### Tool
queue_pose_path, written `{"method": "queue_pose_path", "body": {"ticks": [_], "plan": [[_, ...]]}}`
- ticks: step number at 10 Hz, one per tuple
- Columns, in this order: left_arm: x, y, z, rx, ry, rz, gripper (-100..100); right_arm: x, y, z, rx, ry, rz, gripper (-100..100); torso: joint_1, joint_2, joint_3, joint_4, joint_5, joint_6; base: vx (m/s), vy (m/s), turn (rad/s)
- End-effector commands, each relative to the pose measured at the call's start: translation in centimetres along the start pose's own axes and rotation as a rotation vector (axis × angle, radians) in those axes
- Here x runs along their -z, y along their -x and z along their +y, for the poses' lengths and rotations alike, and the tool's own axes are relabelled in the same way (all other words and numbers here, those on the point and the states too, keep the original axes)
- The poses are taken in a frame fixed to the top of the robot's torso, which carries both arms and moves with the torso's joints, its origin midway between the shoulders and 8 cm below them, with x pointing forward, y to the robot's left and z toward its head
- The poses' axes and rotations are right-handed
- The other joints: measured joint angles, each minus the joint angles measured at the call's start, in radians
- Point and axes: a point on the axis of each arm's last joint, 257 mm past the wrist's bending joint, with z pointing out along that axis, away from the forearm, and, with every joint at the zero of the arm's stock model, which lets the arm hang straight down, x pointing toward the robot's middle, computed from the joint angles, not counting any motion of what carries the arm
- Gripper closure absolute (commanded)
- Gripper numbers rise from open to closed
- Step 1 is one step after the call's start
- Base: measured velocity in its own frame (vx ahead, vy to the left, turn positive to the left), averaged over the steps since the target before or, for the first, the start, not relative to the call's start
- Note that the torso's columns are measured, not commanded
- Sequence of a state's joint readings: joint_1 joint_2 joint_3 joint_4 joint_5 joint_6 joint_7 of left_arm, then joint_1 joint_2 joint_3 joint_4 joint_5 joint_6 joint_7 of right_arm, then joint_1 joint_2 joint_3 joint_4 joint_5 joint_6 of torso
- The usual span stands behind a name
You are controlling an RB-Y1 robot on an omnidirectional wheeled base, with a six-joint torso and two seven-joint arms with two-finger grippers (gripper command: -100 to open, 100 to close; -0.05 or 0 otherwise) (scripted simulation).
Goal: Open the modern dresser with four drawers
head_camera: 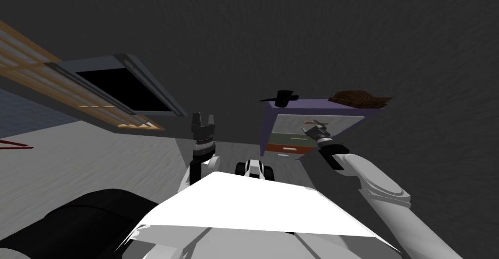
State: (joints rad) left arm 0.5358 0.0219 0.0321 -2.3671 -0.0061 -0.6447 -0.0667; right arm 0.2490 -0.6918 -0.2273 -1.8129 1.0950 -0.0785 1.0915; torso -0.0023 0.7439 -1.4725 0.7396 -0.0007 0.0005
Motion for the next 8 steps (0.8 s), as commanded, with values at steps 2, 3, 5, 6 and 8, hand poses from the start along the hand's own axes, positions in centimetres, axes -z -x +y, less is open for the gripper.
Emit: {"method": "queue_pose_path", "body": {"ticks": [2, 3, 5, 6, 8], "plan": [[0.0, 0.0, 0.0, 0.000, 0.000, 0.000, 0, -0.2, -0.6, -0.8, 0.004, 0.000, 0.000, -100, 0.003, -0.005, -0.003, -0.001, 0.001, -0.001, 0.087, 0.026, 0.005], [0.0, 0.0, 0.0, 0.000, 0.000, 0.000, 0, 0.0, 0.0, 0.0, 0.000, 0.000, 0.000, 100, 0.002, -0.004, -0.002, -0.001, 0.001, 0.000, -0.082, -0.041, -0.013], [0.0, 0.0, 0.0, 0.000, 0.000, 0.000, 0, -0.1, 0.1, -0.9, 0.003, -0.002, -0.011, 100, -0.001, -0.003, -0.001, -0.002, -0.002, 0.000, -0.072, -0.008, -0.025], [0.0, 0.0, 0.0, 0.000, 0.000, 0.000, 0, 0.0, 0.2, -1.0, 0.002, 0.000, -0.016, 100, 0.001, -0.003, -0.002, -0.001, -0.001, 0.001, -0.171, 0.030, -0.083], [0.0, 0.0, 0.0, 0.000, 0.000, 0.000, 0, 0.0, 0.3, -1.0, 0.004, 0.002, -0.020, 100, 0.001, -0.001, 0.000, 0.000, 0.000, 0.001, -0.141, 0.013, -0.043]]}}
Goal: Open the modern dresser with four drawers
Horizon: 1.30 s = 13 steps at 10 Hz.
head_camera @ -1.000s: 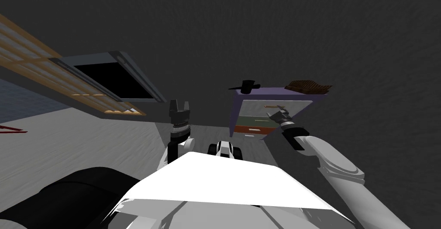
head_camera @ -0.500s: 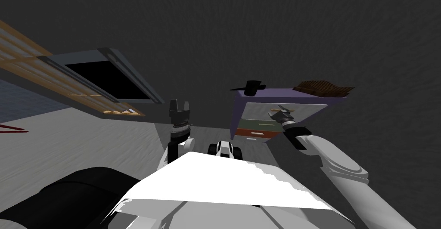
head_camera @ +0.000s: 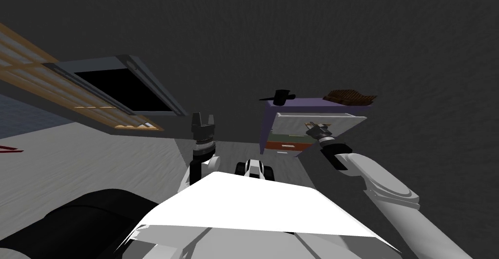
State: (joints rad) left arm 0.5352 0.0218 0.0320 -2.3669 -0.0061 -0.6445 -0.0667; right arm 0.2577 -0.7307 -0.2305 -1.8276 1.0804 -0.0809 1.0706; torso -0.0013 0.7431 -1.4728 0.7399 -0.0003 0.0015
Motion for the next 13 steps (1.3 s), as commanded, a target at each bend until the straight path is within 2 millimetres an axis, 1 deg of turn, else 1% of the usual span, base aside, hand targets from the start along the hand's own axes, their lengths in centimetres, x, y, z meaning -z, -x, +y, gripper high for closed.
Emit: {"method": "queue_pose_path", "body": {"ticks": [1, 4, 5, 8, 11, 13], "plan": [[0.0, 0.0, 0.0, 0.000, 0.000, 0.000, 0, 0.2, 0.3, 0.3, -0.002, 0.008, -0.010, 100, 0.001, -0.007, -0.004, 0.000, 0.001, -0.001, -0.110, 0.010, -0.058], [0.0, 0.0, 0.0, 0.000, 0.000, 0.000, 0, 0.3, 0.9, 0.2, -0.004, 0.012, -0.025, 100, 0.001, -0.002, -0.001, -0.001, 0.000, -0.001, -0.176, -0.009, -0.057], [0.0, 0.0, 0.0, 0.000, 0.000, 0.000, 0, 0.1, 0.2, -0.9, -0.003, 0.014, -0.027, -100, 0.000, -0.002, -0.001, 0.000, 0.000, -0.001, -0.082, 0.018, -0.055], [0.0, 0.0, 0.0, 0.000, 0.000, 0.000, 0, -0.1, -0.5, -2.7, -0.003, 0.016, -0.036, -100, 0.005, -0.014, -0.009, -0.004, 0.002, -0.003, 0.037, 0.070, -0.039], [0.0, 0.0, 0.0, 0.000, 0.000, 0.000, 0, -0.4, -1.0, -4.5, -0.004, 0.018, -0.046, -100, 0.000, -0.003, -0.002, -0.001, 0.000, -0.002, 0.025, 0.048, -0.027], [0.0, 0.0, 0.0, 0.000, 0.000, 0.000, 0, -0.6, -1.3, -5.8, -0.004, 0.019, -0.054, -100, 0.004, 0.000, 0.000, 0.002, 0.003, -0.001, 0.005, 0.052, -0.030]]}}
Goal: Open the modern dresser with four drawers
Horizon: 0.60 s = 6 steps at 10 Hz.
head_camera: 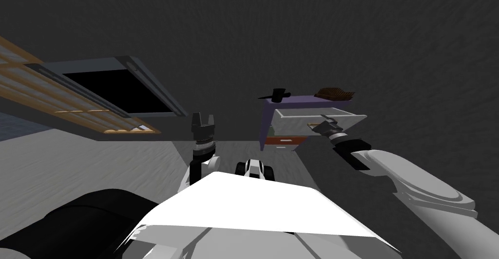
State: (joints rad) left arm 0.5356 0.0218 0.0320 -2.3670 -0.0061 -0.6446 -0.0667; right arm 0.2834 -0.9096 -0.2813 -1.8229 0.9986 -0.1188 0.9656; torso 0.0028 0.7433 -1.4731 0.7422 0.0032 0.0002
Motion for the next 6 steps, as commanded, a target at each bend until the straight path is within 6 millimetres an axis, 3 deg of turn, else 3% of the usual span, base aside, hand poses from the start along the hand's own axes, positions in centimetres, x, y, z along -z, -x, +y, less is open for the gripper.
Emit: {"method": "queue_pose_path", "body": {"ticks": [1, 2, 6], "plan": [[0.00, 0.00, 0.00, 0.000, 0.000, 0.000, 0, -0.08, -0.24, -0.41, -0.003, 0.006, -0.003, -100, 0.001, 0.001, 0.000, 0.002, 0.002, 0.001, 0.007, 0.019, -0.012], [0.00, 0.00, 0.00, 0.000, 0.000, 0.000, 0, -0.04, -0.38, -0.32, -0.006, 0.009, -0.001, 0, 0.001, 0.001, 0.001, 0.001, 0.001, 0.000, 0.000, 0.000, 0.000], [0.00, 0.00, 0.00, 0.000, 0.000, 0.000, 0, 0.13, -0.65, 0.31, -0.008, 0.020, 0.005, 0, 0.000, -0.003, -0.002, -0.002, -0.001, 0.000, 0.000, 0.000, 0.000]]}}
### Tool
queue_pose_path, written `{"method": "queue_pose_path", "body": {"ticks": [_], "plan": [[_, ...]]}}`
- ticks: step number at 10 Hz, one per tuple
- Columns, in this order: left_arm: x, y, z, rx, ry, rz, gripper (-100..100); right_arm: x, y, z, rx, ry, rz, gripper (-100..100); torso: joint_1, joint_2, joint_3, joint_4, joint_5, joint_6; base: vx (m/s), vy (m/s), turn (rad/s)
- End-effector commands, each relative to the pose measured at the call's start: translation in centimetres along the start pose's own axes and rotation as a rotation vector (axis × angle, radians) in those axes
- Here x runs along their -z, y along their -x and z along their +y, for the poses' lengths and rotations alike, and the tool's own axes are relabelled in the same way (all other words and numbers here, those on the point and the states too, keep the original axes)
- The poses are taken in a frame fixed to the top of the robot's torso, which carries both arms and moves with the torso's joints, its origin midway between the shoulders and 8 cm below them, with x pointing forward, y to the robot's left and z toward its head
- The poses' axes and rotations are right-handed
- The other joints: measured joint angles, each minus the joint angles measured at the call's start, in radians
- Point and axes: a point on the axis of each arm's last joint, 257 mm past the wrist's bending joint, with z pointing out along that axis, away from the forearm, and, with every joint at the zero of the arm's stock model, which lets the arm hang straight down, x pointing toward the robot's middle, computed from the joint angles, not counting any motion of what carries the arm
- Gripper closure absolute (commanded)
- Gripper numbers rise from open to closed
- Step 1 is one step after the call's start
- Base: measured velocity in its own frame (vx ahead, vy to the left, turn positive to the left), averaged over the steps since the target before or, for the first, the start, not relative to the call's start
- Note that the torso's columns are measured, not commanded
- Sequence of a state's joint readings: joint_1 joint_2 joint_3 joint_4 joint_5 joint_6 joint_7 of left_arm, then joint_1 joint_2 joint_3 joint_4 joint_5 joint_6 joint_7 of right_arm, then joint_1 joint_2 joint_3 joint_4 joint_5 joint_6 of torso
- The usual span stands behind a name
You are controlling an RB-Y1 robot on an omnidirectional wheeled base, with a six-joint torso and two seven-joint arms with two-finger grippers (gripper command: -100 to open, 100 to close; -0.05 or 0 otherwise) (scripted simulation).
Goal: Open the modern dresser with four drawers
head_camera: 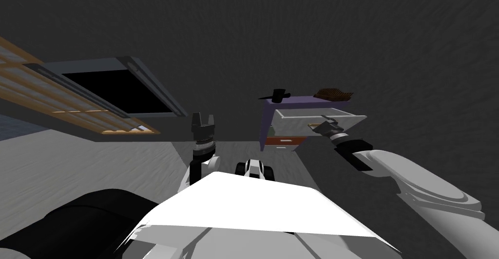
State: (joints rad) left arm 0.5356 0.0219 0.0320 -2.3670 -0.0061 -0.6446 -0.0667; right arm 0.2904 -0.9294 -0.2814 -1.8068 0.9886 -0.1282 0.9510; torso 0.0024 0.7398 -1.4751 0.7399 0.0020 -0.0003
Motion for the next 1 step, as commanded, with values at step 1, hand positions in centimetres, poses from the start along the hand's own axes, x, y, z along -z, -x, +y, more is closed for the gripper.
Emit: {"method": "queue_pose_path", "body": {"ticks": [1], "plan": [[0.00, 0.00, 0.00, 0.000, 0.000, 0.000, 0, 0.02, -0.04, 0.08, 0.000, 0.001, 0.001, 0, 0.000, 0.000, 0.000, 0.000, 0.000, 0.000, 0.000, 0.000, 0.000]]}}
